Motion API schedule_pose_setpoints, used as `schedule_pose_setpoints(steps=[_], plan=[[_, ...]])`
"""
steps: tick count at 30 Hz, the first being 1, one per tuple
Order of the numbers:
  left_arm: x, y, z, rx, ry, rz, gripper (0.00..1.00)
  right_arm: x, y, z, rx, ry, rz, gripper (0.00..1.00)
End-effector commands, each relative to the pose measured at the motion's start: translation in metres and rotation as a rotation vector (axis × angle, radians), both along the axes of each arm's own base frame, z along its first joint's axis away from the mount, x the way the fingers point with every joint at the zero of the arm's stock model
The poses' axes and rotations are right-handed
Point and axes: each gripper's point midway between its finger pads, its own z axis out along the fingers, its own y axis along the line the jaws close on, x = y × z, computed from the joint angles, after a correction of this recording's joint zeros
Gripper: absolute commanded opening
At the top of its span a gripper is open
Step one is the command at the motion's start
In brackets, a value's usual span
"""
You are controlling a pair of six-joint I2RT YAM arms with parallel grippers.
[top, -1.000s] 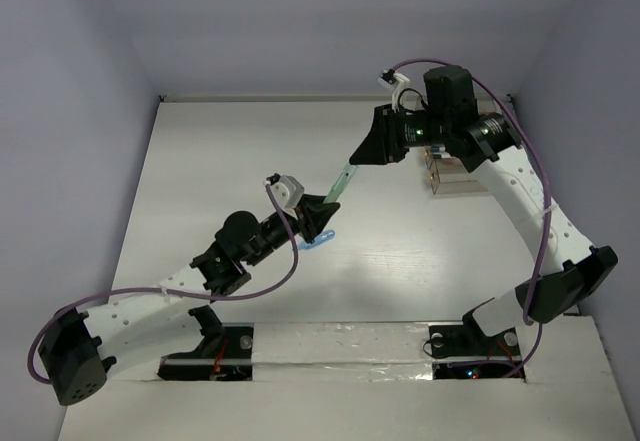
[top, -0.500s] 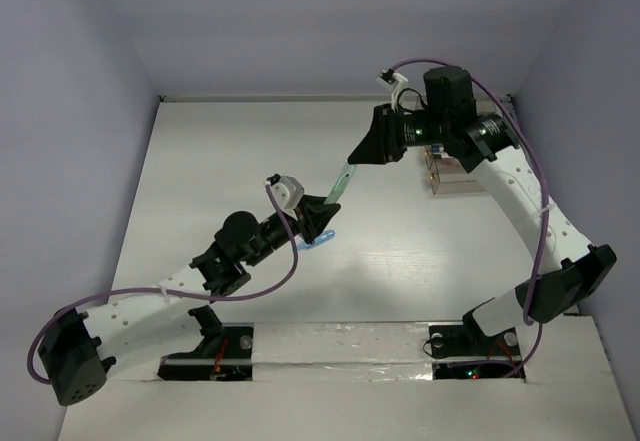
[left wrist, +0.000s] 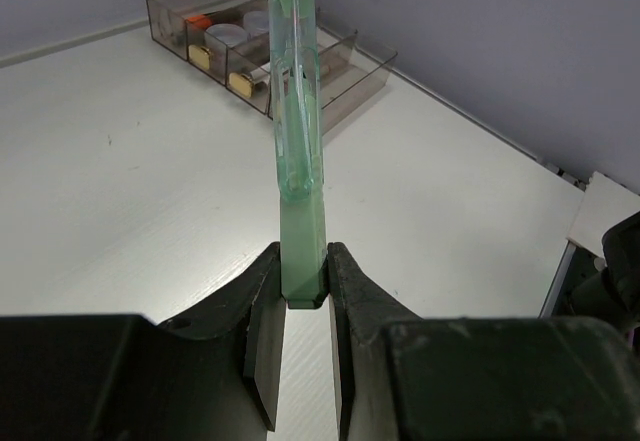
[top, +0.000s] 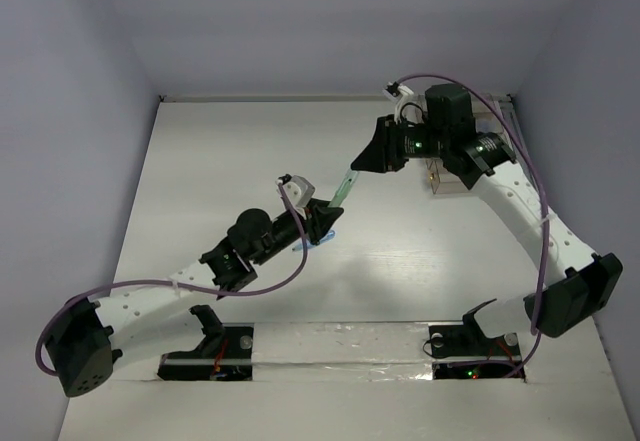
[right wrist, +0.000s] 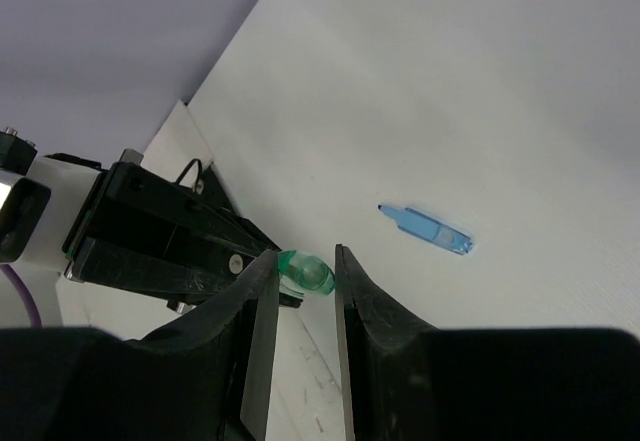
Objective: Sort the stationery into containers
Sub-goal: Close the pen cap on the pen.
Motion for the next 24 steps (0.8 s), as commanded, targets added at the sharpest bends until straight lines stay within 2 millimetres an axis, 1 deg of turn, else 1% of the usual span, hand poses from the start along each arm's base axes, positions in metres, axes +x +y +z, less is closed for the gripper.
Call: schedule_pose_setpoints(steps=[1, 3, 4, 6, 12, 17, 20, 21, 22, 24], plan=[[-0.006, -0.005, 0.07, -0.177, -0.145, -0.034, 0.0, -0.003, 0.006, -0.005, -0.004, -0.026, -0.012, 0.01], [-0.006, -0.007, 0.072, -0.178, -0.148, -0.037, 0.0, -0.005, 0.009, -0.01, -0.01, -0.013, 0.0, 0.01], [-0.006, -0.008, 0.073, -0.178, -0.148, -0.039, 0.0, -0.008, 0.012, -0.016, -0.015, -0.002, 0.014, 0.01], [-0.005, -0.008, 0.072, -0.176, -0.149, -0.038, 0.0, -0.009, 0.012, -0.019, -0.012, 0.005, 0.018, 0.01], [-0.007, -0.006, 0.079, -0.179, -0.17, -0.044, 0.0, -0.022, 0.019, -0.028, 0.005, 0.04, 0.09, 0.0], [-0.007, 0.001, 0.087, -0.194, -0.183, -0.015, 0.0, -0.026, 0.019, -0.033, -0.002, 0.05, 0.082, 0.0], [-0.007, 0.002, 0.091, -0.209, -0.186, -0.013, 0.0, -0.034, 0.018, -0.031, 0.014, 0.043, 0.084, 0.0], [-0.007, 0.002, 0.092, -0.211, -0.186, -0.013, 0.0, -0.039, 0.02, -0.026, 0.029, 0.028, 0.089, 0.0], [-0.007, 0.002, 0.092, -0.212, -0.187, -0.013, 0.0, -0.043, 0.022, -0.029, 0.028, 0.032, 0.093, 0.0], [-0.007, 0.001, 0.094, -0.219, -0.188, -0.015, 0.0, -0.042, 0.02, -0.031, 0.023, 0.033, 0.078, 0.0]])
